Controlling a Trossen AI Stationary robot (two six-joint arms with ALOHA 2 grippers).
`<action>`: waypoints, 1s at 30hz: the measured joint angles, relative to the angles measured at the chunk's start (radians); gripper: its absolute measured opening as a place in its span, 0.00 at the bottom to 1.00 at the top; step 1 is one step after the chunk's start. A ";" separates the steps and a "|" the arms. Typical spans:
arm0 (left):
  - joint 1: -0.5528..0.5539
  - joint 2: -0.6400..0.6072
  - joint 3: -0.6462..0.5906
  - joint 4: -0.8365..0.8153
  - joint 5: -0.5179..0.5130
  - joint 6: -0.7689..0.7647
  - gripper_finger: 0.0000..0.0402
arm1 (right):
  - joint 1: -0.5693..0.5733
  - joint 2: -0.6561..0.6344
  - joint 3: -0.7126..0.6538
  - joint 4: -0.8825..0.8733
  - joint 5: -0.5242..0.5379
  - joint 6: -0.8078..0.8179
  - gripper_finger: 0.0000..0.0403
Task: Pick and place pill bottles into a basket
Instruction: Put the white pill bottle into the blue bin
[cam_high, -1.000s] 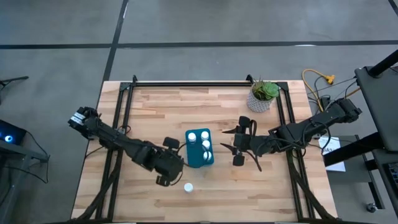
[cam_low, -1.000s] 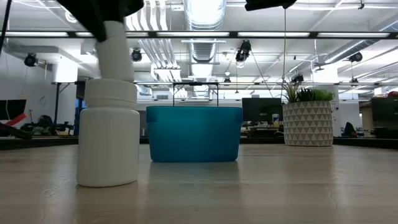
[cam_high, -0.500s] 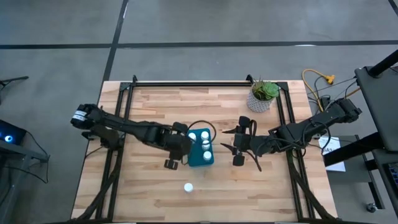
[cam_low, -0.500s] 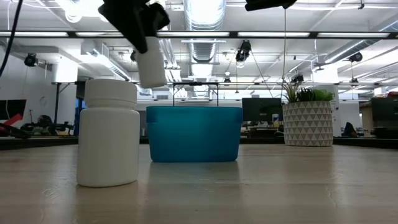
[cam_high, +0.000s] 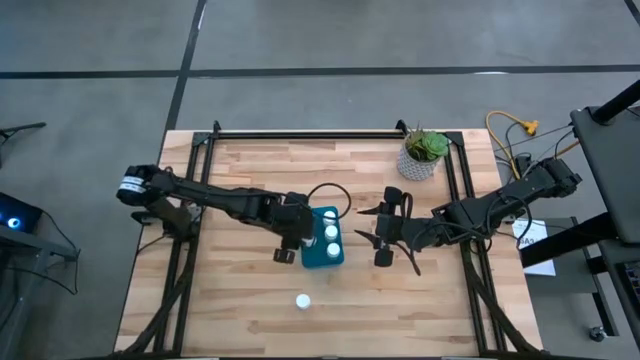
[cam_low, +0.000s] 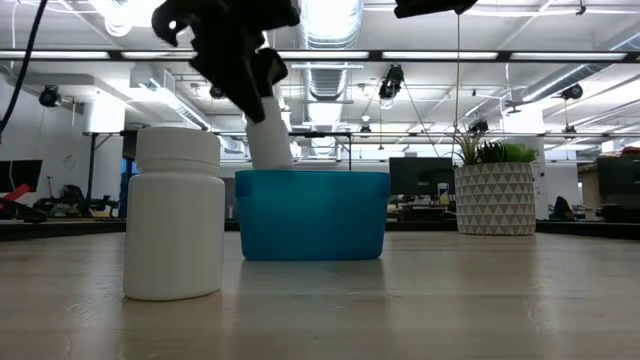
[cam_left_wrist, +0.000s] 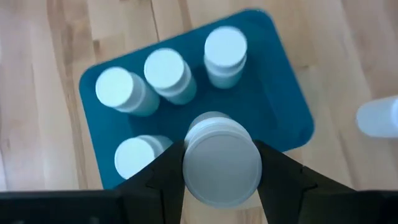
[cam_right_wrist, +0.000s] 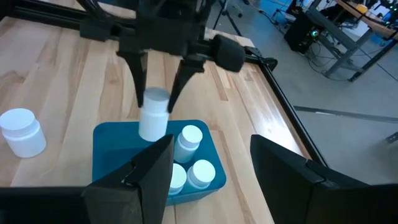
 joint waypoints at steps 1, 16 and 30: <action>0.006 0.000 -0.010 0.006 0.000 0.008 0.35 | 0.000 0.000 0.000 0.000 0.000 0.000 0.51; 0.049 0.084 -0.006 0.060 0.059 0.010 0.35 | 0.000 0.000 0.000 0.000 0.000 0.000 0.51; 0.082 0.206 0.015 0.055 0.054 0.034 0.35 | 0.000 0.000 0.000 -0.005 0.000 0.003 0.51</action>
